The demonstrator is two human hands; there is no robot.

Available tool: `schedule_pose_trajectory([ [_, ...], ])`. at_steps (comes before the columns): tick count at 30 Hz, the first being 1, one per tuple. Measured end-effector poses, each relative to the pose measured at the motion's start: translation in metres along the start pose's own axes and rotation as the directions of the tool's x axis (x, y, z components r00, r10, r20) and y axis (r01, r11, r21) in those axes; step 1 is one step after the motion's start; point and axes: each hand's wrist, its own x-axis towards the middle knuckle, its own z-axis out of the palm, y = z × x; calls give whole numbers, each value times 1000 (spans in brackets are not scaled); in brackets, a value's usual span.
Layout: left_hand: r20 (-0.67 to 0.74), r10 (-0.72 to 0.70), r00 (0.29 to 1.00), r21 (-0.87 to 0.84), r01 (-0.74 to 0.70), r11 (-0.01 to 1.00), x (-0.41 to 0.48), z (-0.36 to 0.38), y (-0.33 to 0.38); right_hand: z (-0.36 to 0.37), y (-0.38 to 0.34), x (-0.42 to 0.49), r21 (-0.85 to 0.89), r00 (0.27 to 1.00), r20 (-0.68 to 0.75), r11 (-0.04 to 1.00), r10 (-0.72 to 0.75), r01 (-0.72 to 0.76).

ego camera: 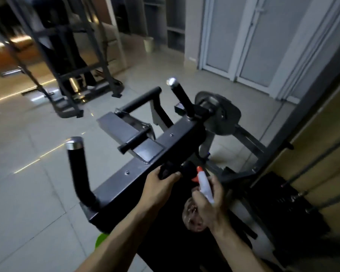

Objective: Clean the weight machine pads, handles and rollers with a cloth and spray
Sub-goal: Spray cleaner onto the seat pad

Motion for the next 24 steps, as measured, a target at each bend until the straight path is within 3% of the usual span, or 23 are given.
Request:
schedule_pose_trajectory([
  [4,-101,71,992,-53,-77,996,-8,-52,26,28,-100,23,150,990,-67,980,-121,130],
  [8,-118,45,992,-141,-61,988,-19,-87,39,74,-180,37,169,950,-37,935,-311,313],
  [12,-15,-85,996,-215,80,973,-19,-112,39,120,-210,53,8,917,15,917,-398,398],
  [20,149,-119,982,-48,127,991,-3,-136,26,166,-185,85,-27,964,11,963,-267,267],
  [24,303,-34,952,-97,66,993,-5,-122,27,150,-180,84,-9,962,194,980,-193,198],
])
